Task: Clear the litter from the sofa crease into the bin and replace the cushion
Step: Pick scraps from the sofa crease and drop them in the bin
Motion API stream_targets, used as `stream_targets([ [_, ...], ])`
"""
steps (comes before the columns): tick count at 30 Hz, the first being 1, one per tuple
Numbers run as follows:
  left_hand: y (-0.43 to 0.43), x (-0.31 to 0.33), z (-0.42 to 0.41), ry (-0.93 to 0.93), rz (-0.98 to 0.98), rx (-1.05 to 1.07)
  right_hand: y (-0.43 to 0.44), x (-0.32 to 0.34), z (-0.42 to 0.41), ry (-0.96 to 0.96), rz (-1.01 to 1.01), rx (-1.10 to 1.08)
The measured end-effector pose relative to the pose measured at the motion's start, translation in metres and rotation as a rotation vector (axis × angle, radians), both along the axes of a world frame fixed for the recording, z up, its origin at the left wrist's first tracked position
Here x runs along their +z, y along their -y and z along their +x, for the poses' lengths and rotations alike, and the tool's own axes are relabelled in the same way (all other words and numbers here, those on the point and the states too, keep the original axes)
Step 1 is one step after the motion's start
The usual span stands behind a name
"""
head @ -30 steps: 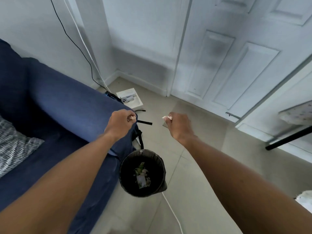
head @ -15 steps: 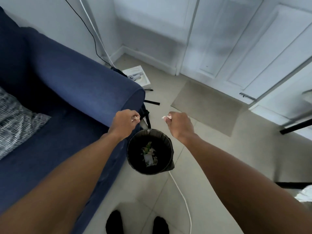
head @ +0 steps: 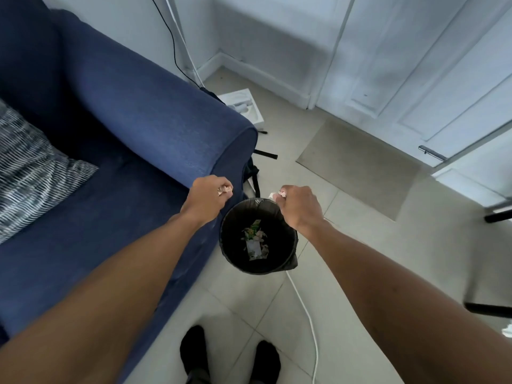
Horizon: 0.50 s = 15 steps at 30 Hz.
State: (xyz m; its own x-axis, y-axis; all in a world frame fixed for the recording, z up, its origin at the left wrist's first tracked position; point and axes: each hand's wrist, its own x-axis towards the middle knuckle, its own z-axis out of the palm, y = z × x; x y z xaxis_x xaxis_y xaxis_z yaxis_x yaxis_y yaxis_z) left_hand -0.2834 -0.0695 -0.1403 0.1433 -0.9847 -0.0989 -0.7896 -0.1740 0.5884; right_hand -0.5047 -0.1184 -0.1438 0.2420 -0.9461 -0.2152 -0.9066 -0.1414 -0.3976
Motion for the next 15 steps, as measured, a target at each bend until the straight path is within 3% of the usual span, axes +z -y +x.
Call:
stream_targets([
  [15,0.0019,0.0011,0.0012,-0.026,0.016,0.025,0.0073,-0.0017,-0.0024,-0.083,-0.019,-0.017],
])
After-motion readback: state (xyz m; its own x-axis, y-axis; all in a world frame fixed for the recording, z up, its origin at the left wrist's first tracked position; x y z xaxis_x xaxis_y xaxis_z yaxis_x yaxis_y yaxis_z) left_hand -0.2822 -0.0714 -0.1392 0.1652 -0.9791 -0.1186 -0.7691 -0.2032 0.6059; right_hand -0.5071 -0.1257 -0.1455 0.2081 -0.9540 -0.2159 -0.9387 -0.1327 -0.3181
